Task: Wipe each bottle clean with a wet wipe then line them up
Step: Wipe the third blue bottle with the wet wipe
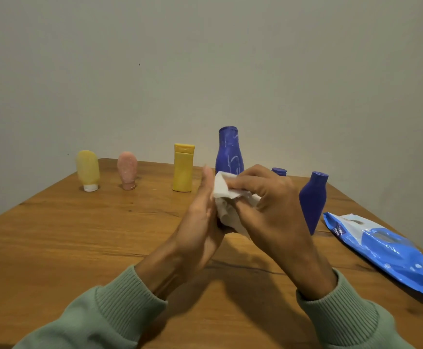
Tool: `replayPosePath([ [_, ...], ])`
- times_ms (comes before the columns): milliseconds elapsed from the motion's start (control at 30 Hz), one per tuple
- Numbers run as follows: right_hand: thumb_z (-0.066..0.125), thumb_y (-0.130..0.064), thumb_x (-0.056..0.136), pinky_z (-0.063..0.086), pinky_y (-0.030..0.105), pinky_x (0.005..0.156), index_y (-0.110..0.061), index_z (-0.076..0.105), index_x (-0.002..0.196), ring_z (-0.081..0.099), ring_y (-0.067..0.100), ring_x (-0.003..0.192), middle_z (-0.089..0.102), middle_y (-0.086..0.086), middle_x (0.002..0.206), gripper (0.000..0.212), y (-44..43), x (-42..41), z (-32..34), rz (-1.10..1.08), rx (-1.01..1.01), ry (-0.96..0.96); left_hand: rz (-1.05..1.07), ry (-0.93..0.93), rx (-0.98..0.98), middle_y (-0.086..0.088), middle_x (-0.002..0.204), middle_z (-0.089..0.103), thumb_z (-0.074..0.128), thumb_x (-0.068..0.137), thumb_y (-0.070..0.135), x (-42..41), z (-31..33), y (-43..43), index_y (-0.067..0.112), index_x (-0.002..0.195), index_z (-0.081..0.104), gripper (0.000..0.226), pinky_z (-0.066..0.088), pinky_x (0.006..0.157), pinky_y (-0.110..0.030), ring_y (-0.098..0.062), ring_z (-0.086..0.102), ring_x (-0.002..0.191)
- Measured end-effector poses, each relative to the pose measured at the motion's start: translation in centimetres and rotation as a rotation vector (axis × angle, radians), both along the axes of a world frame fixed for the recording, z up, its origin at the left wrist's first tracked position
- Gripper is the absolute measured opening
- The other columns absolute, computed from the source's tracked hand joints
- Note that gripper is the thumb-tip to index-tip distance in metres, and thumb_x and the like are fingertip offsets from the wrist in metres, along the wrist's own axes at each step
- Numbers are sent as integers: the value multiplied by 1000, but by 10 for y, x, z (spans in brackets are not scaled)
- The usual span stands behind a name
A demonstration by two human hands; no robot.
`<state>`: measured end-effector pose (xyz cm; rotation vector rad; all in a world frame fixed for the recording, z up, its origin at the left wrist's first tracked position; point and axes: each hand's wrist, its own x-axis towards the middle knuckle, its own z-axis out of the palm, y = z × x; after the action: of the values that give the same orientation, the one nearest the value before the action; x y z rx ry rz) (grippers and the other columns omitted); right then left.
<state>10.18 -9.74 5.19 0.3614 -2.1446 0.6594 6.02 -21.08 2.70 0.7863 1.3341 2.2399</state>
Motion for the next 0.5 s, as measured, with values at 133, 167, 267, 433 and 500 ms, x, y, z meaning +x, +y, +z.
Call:
replayPosePath([
  [133,72,-22,75,56,43,73,-8,70,100,61,15,82,66,4,93,29,-1,0,1,-67,0,36,42,10,-47,-15,123,64,23,91,61,5,-1,4,25,125,54,58,49,100,-46,-30,60,117],
  [167,74,-21,77,55,42,75,-10,71,100,59,13,84,66,2,94,26,-2,1,1,-54,5,-2,48,16,-51,-15,121,65,22,93,60,3,0,3,21,127,54,61,52,96,-42,-28,62,112],
  [267,74,-22,78,53,44,78,-15,72,99,58,10,89,65,-4,94,23,-3,3,-1,-16,47,-62,50,38,-53,-12,112,67,19,94,60,-2,2,-1,12,131,52,69,55,84,-30,-18,66,101],
  [433,68,-23,76,55,44,72,-11,70,100,62,13,82,67,1,92,27,0,0,1,-68,-4,65,45,83,-89,-8,129,61,20,89,63,11,-5,10,37,126,48,53,47,103,-46,-25,58,121],
  [500,68,-20,76,55,41,71,-10,70,100,62,12,80,67,2,91,25,1,-2,1,-93,-3,98,29,80,-72,-11,130,60,21,87,63,13,-6,11,40,122,49,50,43,106,-51,-31,54,125],
])
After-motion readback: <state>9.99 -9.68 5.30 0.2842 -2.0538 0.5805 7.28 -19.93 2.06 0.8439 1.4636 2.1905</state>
